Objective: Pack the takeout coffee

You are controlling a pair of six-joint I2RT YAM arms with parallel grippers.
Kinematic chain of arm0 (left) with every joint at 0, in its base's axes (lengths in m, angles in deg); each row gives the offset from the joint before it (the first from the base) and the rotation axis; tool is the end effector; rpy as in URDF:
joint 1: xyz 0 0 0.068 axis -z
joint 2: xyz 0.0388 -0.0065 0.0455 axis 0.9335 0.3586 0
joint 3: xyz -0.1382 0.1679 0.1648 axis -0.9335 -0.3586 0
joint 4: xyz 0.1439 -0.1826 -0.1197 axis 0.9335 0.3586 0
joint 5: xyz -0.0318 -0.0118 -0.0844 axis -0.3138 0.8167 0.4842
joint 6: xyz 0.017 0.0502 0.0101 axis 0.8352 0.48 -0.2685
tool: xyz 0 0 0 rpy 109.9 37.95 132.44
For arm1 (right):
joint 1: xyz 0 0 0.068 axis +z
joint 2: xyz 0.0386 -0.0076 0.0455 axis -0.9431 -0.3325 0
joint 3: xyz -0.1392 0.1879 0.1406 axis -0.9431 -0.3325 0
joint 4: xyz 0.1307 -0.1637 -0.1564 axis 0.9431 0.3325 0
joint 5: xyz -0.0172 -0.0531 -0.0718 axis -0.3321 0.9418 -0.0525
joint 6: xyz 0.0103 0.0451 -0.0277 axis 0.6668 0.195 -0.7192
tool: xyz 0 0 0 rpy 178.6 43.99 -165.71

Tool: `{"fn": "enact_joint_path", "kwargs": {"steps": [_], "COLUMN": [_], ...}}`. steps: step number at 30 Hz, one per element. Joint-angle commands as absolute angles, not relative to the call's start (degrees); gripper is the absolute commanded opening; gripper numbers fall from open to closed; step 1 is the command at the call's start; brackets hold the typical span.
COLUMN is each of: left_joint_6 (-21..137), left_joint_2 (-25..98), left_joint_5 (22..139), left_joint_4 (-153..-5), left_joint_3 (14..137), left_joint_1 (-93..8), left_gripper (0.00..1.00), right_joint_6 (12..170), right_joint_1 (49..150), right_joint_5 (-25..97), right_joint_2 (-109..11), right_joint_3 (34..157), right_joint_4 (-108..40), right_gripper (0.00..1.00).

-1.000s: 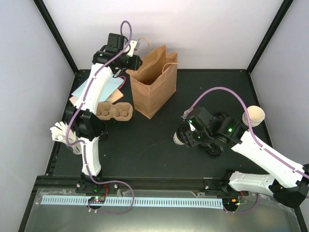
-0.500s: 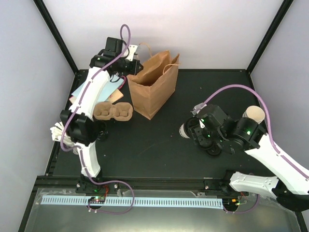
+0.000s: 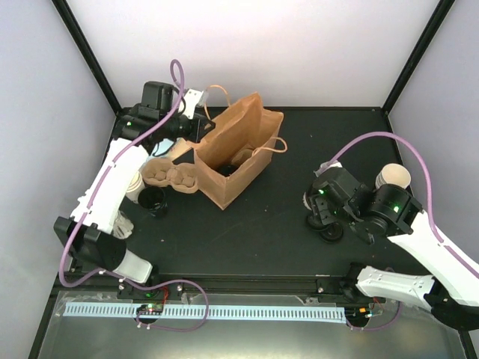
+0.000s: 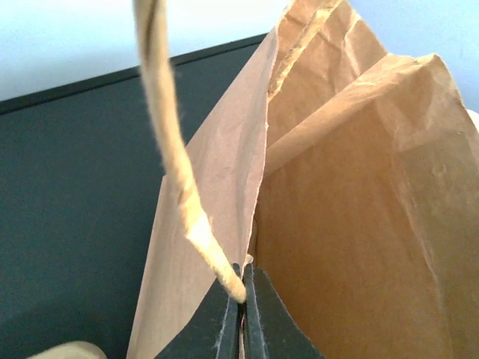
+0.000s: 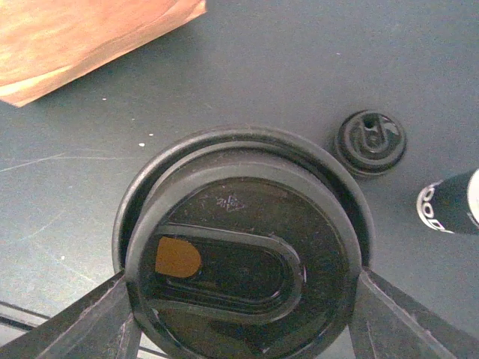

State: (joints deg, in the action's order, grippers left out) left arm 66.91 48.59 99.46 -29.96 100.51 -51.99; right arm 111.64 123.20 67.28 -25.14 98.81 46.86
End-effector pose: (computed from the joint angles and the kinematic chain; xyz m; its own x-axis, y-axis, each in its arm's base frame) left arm 0.3037 -0.1099 0.4145 -0.6071 0.1378 -0.7826 0.5795 0.7506 -0.3174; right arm 0.0939 0.0997 0.3890 -0.7484 -0.2832 -0.5998 -0.2988 0.9513 -0.0762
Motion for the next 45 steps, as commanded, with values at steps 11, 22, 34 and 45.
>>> {"fn": "enact_joint_path", "kwargs": {"steps": [11,22,34,45], "left_joint_6": [72.3,75.7,77.0,80.0], "left_joint_2": [36.7,27.9,25.2,25.3], "left_joint_5": [103.5,98.6,95.6,95.1], "left_joint_4": [-31.8,-30.9,-31.7,-33.2], "left_joint_3": [89.7,83.4,78.7,79.9], "left_joint_1": [-48.1,-40.4,-34.9,-34.0], "left_gripper": [0.01,0.01,0.02,0.02], "right_joint_6": [115.7,113.4,104.5,96.6], "right_joint_1": [122.9,122.8,122.8,122.8], "right_joint_5": [79.7,86.1,81.4,66.8], "right_joint_2": [-23.9,-24.5,-22.5,-22.2], "right_joint_3": [106.5,112.2,117.4,120.6], "right_joint_4": [51.9,50.6,43.7,37.3], "right_gripper": [0.63,0.63,0.63,0.6]}}
